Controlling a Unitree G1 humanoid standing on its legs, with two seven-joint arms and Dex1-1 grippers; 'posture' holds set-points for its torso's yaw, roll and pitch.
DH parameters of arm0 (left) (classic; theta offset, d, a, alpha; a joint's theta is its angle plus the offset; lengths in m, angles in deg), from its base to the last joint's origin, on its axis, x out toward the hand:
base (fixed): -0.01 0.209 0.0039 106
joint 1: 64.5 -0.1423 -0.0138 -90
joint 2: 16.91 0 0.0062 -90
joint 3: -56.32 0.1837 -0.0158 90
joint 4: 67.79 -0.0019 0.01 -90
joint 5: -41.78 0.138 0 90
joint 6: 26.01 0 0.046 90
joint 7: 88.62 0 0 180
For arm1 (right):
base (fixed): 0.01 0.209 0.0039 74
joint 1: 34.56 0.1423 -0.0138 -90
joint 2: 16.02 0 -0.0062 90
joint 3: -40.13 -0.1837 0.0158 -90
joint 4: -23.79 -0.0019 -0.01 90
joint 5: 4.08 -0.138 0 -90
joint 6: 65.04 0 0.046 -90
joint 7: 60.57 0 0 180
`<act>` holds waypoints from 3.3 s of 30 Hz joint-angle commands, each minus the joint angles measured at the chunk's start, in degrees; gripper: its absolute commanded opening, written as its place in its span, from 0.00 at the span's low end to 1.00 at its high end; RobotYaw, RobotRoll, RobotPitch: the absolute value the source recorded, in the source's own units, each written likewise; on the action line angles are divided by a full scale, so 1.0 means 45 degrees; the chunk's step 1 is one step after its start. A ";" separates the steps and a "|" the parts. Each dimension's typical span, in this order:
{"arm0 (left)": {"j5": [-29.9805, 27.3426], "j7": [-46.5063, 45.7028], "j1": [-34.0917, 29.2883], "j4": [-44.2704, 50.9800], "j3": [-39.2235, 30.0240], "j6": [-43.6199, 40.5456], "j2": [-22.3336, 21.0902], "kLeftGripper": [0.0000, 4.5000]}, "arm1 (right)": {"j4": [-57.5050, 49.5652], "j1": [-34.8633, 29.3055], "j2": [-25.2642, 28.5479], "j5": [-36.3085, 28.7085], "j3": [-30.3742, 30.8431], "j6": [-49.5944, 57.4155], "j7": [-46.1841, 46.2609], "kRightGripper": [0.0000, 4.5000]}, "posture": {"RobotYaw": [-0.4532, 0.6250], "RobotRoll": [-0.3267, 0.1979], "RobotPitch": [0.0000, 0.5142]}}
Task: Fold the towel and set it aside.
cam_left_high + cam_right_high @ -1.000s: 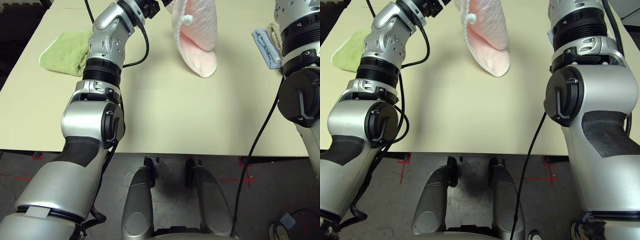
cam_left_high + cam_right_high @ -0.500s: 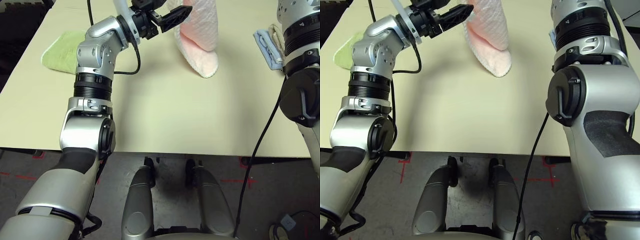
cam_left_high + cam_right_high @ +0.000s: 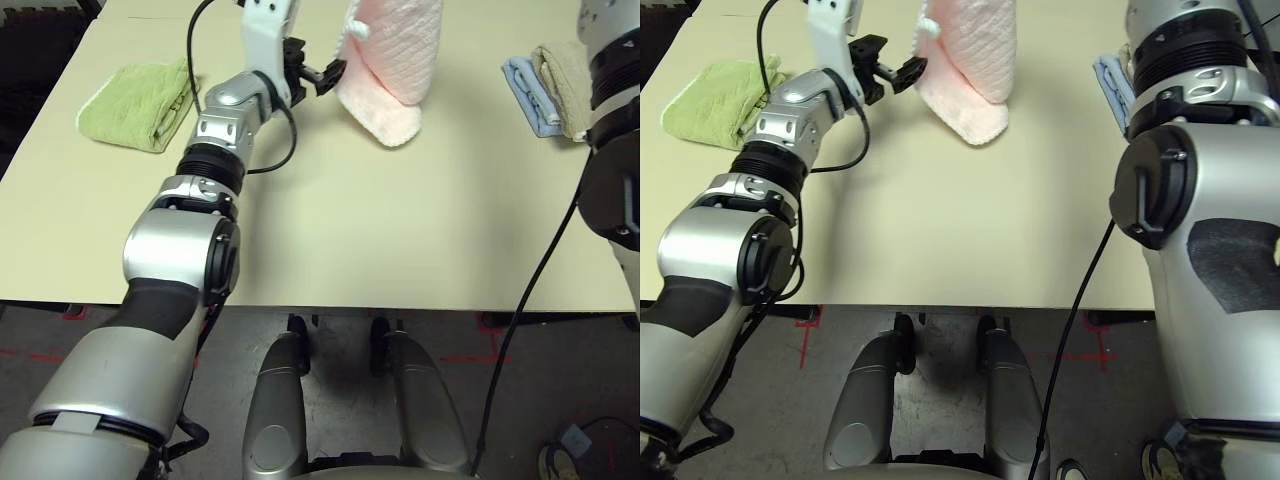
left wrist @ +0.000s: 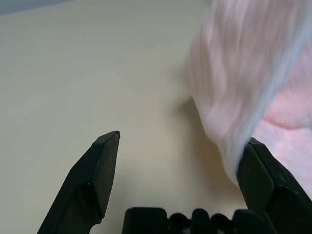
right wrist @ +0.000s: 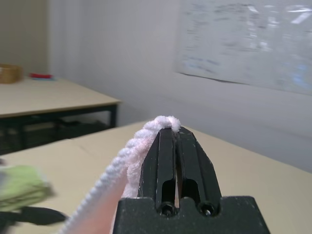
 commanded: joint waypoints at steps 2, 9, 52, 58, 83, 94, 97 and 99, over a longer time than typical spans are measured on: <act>0.0950 0.0957 -0.0660 -0.0119 0.0679 0.0610 -0.1019 1.00 | 0.0382 -0.0569 0.0628 0.0327 -0.0027 -0.0346 0.0360 0.01 | 0.41 0.62 0.64; 0.0485 0.1727 -0.0627 -0.0089 0.0239 0.0447 -0.0664 1.00 | 0.0469 -0.0785 0.0469 0.0392 -0.0083 -0.0346 0.0446 0.01 | 0.41 0.62 0.64; -0.1032 0.3204 -0.1288 0.1241 -0.0667 -0.6615 0.0801 1.00 | 0.0606 0.0861 0.0550 0.0807 0.0030 -0.0663 0.0485 0.01 | 0.38 0.62 0.61; -0.0895 0.3703 -0.1463 0.1488 -0.0331 -0.6809 0.0325 1.00 | 0.0615 0.0729 0.0397 0.0795 0.0016 -0.0647 0.0389 0.01 | 0.39 0.62 0.62; -0.1247 0.2677 -0.1207 0.1407 -0.0785 -0.6620 -0.0091 0.00 | 0.0586 0.0135 0.0444 0.0705 -0.0124 -0.0441 0.0361 0.00 | 0.41 0.62 0.62; -0.0194 0.2335 0.0379 0.1801 -0.0605 -0.4471 -0.3539 0.00 | 0.0307 -0.2840 0.1666 0.0360 -0.0515 0.0393 0.0434 0.00 | 0.40 0.62 0.64; -0.0070 0.2783 0.0666 0.1980 -0.0433 -0.4390 -0.4267 0.00 | 0.0084 -0.3936 0.1828 0.0265 -0.0560 0.0750 0.0296 0.00 | 0.41 0.62 0.65; -0.0153 0.3034 0.0619 0.2271 -0.0421 -0.4606 -0.4501 0.00 | -0.0100 -0.4476 0.1861 0.0231 -0.0562 0.0953 0.0244 0.00 | 0.42 0.62 0.66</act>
